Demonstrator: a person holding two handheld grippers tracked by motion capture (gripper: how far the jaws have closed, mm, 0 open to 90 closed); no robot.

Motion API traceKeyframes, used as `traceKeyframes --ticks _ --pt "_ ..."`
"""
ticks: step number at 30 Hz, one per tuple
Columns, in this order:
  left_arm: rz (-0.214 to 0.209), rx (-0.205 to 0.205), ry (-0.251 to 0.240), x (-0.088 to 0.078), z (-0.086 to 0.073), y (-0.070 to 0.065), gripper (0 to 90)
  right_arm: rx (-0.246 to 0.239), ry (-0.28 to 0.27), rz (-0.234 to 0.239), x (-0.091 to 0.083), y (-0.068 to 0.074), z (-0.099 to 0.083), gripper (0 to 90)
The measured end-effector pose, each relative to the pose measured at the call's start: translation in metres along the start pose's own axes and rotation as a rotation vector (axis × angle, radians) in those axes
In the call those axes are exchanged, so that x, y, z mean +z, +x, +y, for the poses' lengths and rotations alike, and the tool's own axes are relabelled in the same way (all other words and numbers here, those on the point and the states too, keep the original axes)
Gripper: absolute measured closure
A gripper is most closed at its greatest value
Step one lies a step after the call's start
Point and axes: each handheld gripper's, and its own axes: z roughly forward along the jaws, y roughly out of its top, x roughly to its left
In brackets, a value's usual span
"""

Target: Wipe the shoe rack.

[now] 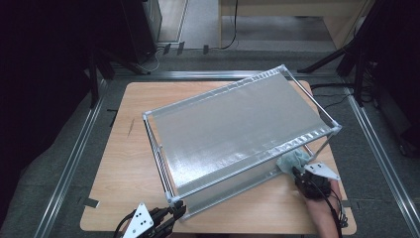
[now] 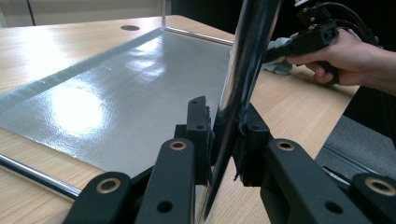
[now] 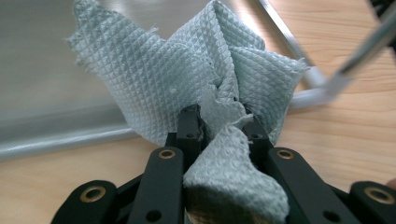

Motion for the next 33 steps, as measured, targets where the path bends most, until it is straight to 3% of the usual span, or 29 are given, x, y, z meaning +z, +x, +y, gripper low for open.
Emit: traceKeyframes --ticks 5,12,23,33 --pt "0.001 0.001 0.000 0.000 0.000 0.000 79.0 -0.062 0.004 0.053 -0.005 0.022 -0.002 75.2" --pt "-0.001 -0.001 0.000 0.000 0.000 0.000 79.0 -0.099 0.008 0.115 -0.011 0.058 -0.005 75.1" --pt "0.001 -0.007 -0.002 0.001 0.000 -0.001 78.9 -0.255 -0.007 0.276 -0.026 0.143 -0.017 74.2" --pt "0.001 -0.005 -0.003 0.004 0.000 -0.003 79.0 -0.346 -0.023 0.391 -0.034 0.206 -0.023 73.1"
